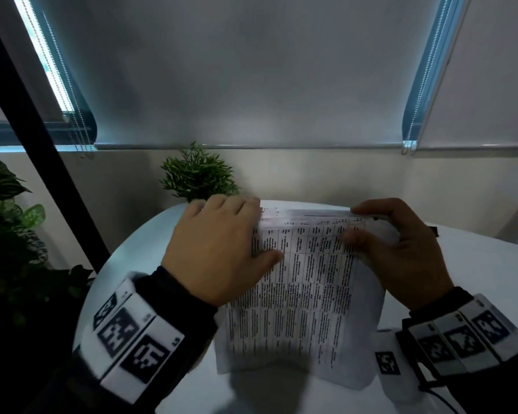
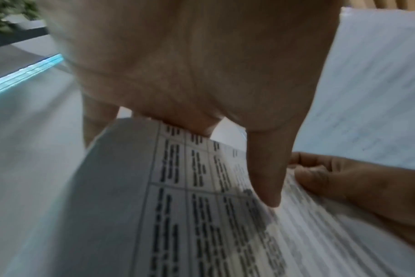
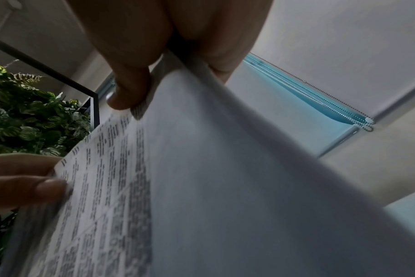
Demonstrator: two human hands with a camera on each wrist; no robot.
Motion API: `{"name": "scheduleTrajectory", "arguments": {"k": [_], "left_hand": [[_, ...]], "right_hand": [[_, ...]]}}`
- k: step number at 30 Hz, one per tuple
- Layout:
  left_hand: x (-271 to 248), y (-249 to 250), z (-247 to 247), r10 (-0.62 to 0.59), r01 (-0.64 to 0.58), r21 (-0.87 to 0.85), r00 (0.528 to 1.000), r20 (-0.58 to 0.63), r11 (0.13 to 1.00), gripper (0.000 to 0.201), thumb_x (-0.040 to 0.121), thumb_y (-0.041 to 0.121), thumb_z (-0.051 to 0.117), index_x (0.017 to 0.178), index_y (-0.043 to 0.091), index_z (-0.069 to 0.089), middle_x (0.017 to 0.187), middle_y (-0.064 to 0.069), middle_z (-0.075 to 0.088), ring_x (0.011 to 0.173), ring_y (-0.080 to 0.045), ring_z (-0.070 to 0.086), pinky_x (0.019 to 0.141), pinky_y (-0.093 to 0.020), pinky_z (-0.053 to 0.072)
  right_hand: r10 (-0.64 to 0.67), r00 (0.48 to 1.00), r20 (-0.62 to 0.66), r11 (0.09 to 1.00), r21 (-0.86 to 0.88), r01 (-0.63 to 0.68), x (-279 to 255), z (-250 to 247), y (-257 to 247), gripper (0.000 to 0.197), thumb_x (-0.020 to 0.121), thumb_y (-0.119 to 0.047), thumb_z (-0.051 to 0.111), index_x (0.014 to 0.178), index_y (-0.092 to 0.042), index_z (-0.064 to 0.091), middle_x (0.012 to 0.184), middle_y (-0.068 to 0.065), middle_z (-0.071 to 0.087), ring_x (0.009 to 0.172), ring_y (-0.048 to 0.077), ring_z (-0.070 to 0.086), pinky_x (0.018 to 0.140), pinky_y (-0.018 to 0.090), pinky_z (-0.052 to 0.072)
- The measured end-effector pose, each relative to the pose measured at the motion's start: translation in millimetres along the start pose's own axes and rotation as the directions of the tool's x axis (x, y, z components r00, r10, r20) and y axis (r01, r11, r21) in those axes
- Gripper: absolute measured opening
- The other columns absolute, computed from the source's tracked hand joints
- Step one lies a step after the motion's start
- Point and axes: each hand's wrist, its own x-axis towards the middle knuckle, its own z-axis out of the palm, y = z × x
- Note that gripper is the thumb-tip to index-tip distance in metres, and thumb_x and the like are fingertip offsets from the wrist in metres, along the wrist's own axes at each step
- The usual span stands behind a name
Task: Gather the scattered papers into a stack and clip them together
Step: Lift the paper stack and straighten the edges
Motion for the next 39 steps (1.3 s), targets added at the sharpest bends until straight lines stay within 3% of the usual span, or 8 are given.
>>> {"name": "scheduleTrajectory", "arguments": {"k": [7, 10, 14, 17, 21, 28, 34, 39], "left_hand": [[-8.8, -16.4, 2.2, 0.032, -0.029, -0.02, 0.985, 0.172, 0.999, 0.101, 0.061, 0.081, 0.008, 0.143, 0.028, 0.034, 0.145, 0.014, 0.042, 0.138, -0.009, 0.034, 0.118, -0.046, 0.006], [-15.0, -34.9, 17.8, -0.047, 0.055, -0.35, 0.998, 0.033, 0.935, 0.104, 0.059, 0.086, 0.039, 0.149, 0.04, 0.017, 0.152, 0.018, 0.029, 0.14, -0.004, 0.026, 0.118, -0.039, 0.009], [-25.9, -32.9, 65.7, -0.219, 0.262, -0.88, 0.958, 0.187, 0.396, 0.14, 0.034, 0.076, 0.079, 0.145, 0.051, -0.003, 0.153, 0.023, 0.012, 0.143, -0.003, 0.017, 0.116, -0.033, 0.021], [-18.0, -26.2, 99.2, -0.166, 0.285, -0.956, 0.948, 0.271, 0.065, 0.139, 0.037, 0.049, 0.095, 0.149, 0.019, 0.019, 0.145, -0.009, 0.047, 0.131, -0.026, 0.049, 0.104, -0.044, 0.046], [-1.8, -25.3, 105.5, -0.144, 0.272, -0.947, 0.944, 0.297, -0.169, 0.109, 0.034, 0.043, 0.096, 0.126, 0.002, 0.052, 0.109, -0.011, 0.072, 0.103, -0.025, 0.069, 0.083, -0.032, 0.057], [-7.4, -10.8, 82.0, -0.37, 0.136, -0.987, 0.915, 0.159, -0.088, 0.035, 0.067, -0.013, 0.073, 0.094, 0.008, 0.066, 0.08, 0.004, 0.077, 0.075, -0.012, 0.073, 0.062, -0.018, 0.055], [-28.9, -14.6, 67.9, -0.454, -0.014, -1.0, 0.89, -0.023, 0.023, 0.058, 0.057, 0.004, 0.087, 0.109, 0.012, 0.063, 0.092, 0.011, 0.076, 0.084, -0.007, 0.072, 0.064, -0.017, 0.055], [-43.9, -13.4, 90.8, -0.43, 0.069, -0.998, 0.901, 0.059, 0.008, 0.073, 0.051, 0.041, 0.082, 0.116, 0.018, 0.059, 0.104, 0.007, 0.074, 0.094, -0.01, 0.071, 0.071, -0.018, 0.056]], "right_hand": [[-0.065, 0.996, 0.066, 0.997, -0.035, 0.068, -1.6, 1.7, 6.7, 0.029, 0.07, -0.016, 0.078, 0.087, -0.034, 0.063, 0.09, -0.029, 0.065, 0.083, -0.011, 0.06, 0.073, 0.002, 0.042], [-0.047, 0.999, -0.008, 0.999, -0.008, 0.047, -9.6, 4.8, 22.2, 0.039, 0.071, 0.005, 0.075, 0.081, -0.032, 0.066, 0.083, -0.028, 0.067, 0.078, -0.009, 0.062, 0.071, 0.003, 0.043], [-0.074, 0.992, -0.098, 0.996, 0.036, 0.078, -13.5, 3.5, 26.6, 0.058, 0.071, 0.012, 0.071, 0.08, -0.045, 0.067, 0.081, -0.028, 0.067, 0.075, -0.007, 0.063, 0.071, 0.005, 0.046], [-0.154, 0.986, -0.07, 0.986, 0.045, 0.158, -13.2, 4.8, 16.9, 0.058, 0.067, 0.027, 0.064, 0.079, -0.029, 0.065, 0.084, -0.032, 0.065, 0.077, -0.012, 0.062, 0.071, 0.001, 0.044], [-0.203, 0.976, -0.073, 0.972, 0.103, 0.21, -15.2, 5.7, 8.8, 0.067, 0.064, 0.031, 0.062, 0.083, -0.033, 0.064, 0.087, -0.028, 0.066, 0.081, -0.011, 0.062, 0.073, 0.002, 0.045], [-0.187, 0.966, -0.177, 0.98, 0.039, 0.197, -9.5, 6.7, 5.0, 0.058, 0.07, 0.012, 0.069, 0.085, -0.043, 0.064, 0.088, -0.032, 0.064, 0.081, -0.013, 0.06, 0.074, 0.001, 0.043], [-0.074, 0.981, -0.182, 0.973, 0.2, 0.11, 13.5, 2.0, -5.9, 0.077, 0.062, 0.0, 0.079, 0.12, -0.033, 0.041, 0.093, -0.001, 0.06, 0.084, -0.003, 0.06, 0.076, 0.009, 0.047], [0.349, 0.936, 0.033, 0.878, 0.338, -0.339, -19.8, 30.6, 32.7, 0.1, 0.036, -0.052, 0.09, 0.123, -0.034, 0.045, 0.111, 0.002, 0.065, 0.1, 0.011, 0.065, 0.081, 0.028, 0.056]]}}
